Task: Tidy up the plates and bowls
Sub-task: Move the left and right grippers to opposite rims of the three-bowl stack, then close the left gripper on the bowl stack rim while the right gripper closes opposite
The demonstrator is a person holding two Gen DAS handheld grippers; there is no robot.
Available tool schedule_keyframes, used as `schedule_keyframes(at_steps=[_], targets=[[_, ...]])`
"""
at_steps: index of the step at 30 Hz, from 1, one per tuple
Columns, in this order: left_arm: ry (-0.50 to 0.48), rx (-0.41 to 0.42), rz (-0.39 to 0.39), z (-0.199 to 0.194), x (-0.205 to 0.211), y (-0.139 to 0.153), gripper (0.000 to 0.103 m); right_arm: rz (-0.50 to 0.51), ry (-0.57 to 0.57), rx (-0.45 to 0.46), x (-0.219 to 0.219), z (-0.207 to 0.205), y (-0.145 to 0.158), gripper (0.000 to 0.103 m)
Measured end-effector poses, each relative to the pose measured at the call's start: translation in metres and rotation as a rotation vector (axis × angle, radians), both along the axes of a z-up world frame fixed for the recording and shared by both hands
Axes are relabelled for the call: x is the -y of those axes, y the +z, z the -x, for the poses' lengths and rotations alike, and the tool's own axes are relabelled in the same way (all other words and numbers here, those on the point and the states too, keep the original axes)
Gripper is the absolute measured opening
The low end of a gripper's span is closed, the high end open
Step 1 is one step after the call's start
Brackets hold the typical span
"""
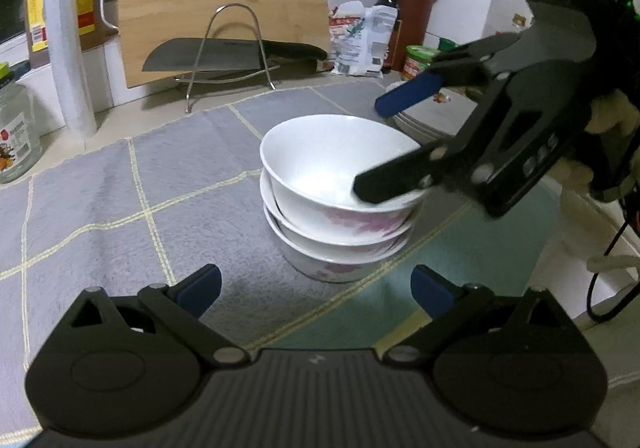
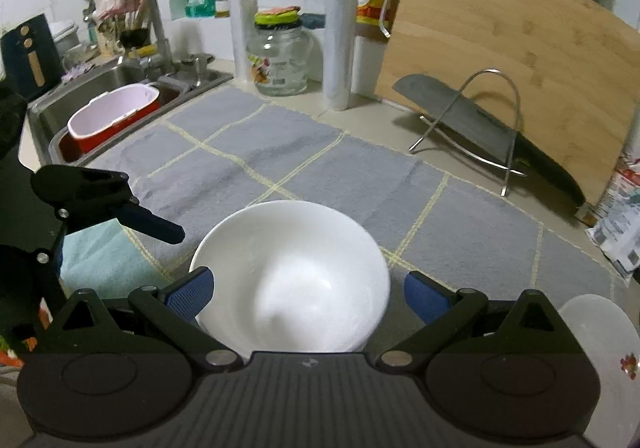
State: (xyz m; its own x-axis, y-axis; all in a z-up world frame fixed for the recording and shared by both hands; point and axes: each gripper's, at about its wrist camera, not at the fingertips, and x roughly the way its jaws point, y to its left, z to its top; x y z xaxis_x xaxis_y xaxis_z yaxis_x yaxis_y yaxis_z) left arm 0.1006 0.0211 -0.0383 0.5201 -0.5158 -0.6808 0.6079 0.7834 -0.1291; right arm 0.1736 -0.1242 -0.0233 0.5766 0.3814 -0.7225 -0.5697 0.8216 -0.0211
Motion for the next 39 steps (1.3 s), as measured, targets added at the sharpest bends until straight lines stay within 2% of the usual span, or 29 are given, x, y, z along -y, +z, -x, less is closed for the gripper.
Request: schedule_keyframes(at_steps=[8,14,20,23,26,31,34,39], targets=[[-0.093,-0.033,-0.021,-0.019,-0.002,-0.020,0.100,-0.056,-0.146,0.015,0.037,0.023,0.010,0.103],[-0.149,-0.045,-0.078,-0.024,0.013,-0.035,0.100,-0.011,-0.198,-0.072,0.055,0.031,-0.017,0.103],[-0.123,-0.055,-0.124,-0.025,0.023,-0.043,0.101,0.038,-0.133,-0.147,0.051,0.022,-0.059,0.103],[-0.106,-0.022,-0.162,-0.023,0.030,-0.045,0.102,0.088,-0.081,-0.128,0.044,0.019,-0.072,0.103],[-0.058,-0.027,-0.165,-0.024,0.034,-0.045,0.103,0.138,-0.012,-0.128,0.039,0.019,-0.082,0.103],[-0.018,0.004,-0.139,-0.021,0.032,-0.048,0.103,0.102,0.060,-0.119,0.048,0.015,-0.086,0.103],[0.005,0.012,-0.133,-0.019,0.032,-0.049,0.103,0.068,0.101,-0.068,0.058,0.021,-0.089,0.103],[-0.026,0.028,-0.121,-0.024,0.032,-0.050,0.103,0.052,0.122,-0.045,0.059,0.018,-0.090,0.103]])
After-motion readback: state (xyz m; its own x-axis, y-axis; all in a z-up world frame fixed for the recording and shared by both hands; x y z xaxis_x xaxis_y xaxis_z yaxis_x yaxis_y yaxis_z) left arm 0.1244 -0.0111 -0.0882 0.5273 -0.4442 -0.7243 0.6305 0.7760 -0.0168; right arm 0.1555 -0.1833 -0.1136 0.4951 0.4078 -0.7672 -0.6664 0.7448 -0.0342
